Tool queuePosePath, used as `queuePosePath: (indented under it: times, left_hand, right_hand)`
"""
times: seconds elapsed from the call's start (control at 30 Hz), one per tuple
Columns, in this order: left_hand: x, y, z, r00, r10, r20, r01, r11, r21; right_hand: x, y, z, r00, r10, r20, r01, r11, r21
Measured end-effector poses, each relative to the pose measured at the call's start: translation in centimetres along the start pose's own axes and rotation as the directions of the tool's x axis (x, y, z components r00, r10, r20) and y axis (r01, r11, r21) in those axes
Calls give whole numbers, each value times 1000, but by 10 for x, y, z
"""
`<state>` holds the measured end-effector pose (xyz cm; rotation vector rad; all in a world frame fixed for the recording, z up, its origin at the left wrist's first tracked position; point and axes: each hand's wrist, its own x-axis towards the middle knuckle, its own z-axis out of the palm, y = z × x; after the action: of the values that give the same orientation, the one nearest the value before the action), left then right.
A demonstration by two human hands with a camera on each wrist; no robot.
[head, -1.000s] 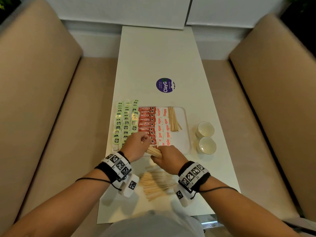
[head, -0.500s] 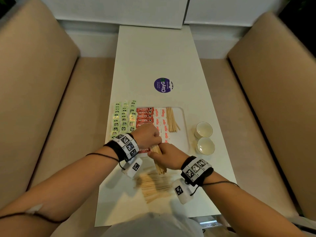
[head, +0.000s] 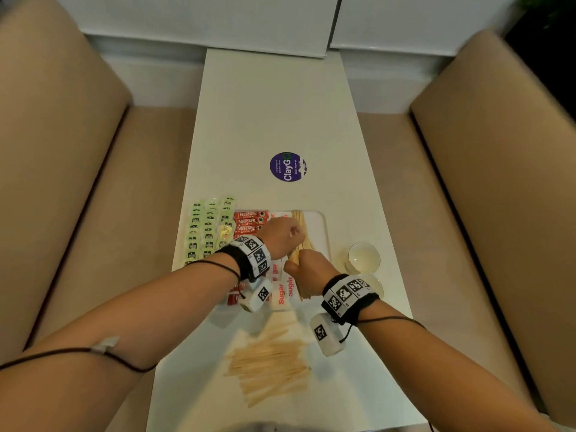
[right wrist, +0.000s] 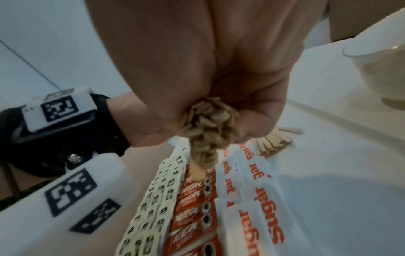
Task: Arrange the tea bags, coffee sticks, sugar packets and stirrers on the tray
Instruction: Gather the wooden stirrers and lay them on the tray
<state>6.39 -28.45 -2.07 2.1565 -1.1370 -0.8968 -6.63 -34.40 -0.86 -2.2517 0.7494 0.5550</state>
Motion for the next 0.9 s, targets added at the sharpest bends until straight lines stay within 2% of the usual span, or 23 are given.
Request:
queuePosePath:
  times: [0.17,0.23,0.3,0.37,0.47,0.67,0.9]
  left_hand:
    - [38,-2,-2,977,-150,-149,139,987,-86]
    - [49,-8,-1,969,-198,-146,198,980,-12]
    - [57,-13,5,967,-239,-86,248,962,111]
    - [64,-20,14,968,-250,-30,250,941,227]
    - [73,-27,22,971,-237,2,225,924,308]
    - [79,-30,31,978,-209,21,191,928,321]
    - [78,-32,38,979,-199,43,180,944,276]
  right_hand:
    - [39,12,-24,982,156,-106,-154,988,26]
    - [55,15,-33,964,225,-142,-224,974,24]
    - [70,18,-39,946,283,-158,-283,959,26]
    - [83,21,-41,932,328,-154,-327,945,31]
    - [96,24,-40,918,372,-133,-372,928,26]
    - [110,30,-33,903,399,-157,-407,913,-21]
    - [112,34,-33,925,344,-164,-365,922,-127]
